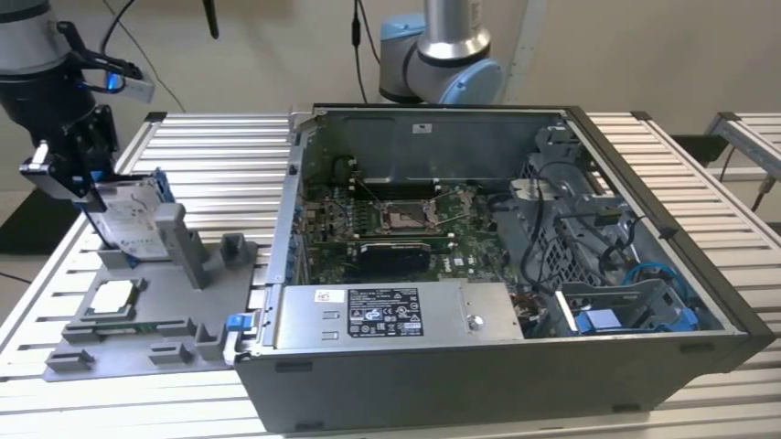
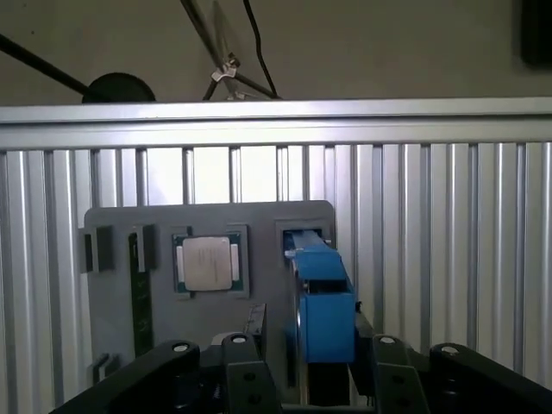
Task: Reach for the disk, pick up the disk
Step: 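Pick up the disk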
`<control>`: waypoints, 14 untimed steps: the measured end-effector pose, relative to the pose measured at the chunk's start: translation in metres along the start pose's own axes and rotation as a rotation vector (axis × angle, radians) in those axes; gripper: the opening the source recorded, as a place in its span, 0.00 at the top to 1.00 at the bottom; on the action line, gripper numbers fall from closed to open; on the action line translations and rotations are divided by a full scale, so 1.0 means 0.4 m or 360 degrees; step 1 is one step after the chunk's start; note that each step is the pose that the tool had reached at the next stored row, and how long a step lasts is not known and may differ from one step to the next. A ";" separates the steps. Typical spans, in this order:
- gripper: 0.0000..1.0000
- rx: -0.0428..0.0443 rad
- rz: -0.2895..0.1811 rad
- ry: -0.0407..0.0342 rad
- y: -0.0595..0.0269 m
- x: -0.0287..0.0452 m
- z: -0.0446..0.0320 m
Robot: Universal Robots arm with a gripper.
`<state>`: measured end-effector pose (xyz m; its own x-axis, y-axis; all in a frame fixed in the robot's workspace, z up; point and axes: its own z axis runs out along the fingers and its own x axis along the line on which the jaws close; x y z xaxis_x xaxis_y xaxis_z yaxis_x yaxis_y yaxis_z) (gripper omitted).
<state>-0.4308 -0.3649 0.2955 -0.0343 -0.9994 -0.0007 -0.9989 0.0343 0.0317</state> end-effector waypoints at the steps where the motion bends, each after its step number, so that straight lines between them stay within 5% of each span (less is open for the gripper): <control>1: 0.00 0.0000 0.0000 0.0000 0.002 -0.006 0.005; 7: 0.00 0.0001 0.0000 -0.0001 0.010 -0.032 0.029; 14: 0.00 0.0001 0.0000 -0.0001 0.011 -0.020 0.031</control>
<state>-0.4354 -0.3566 0.2833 -0.0341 -0.9994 -0.0013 -0.9989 0.0340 0.0311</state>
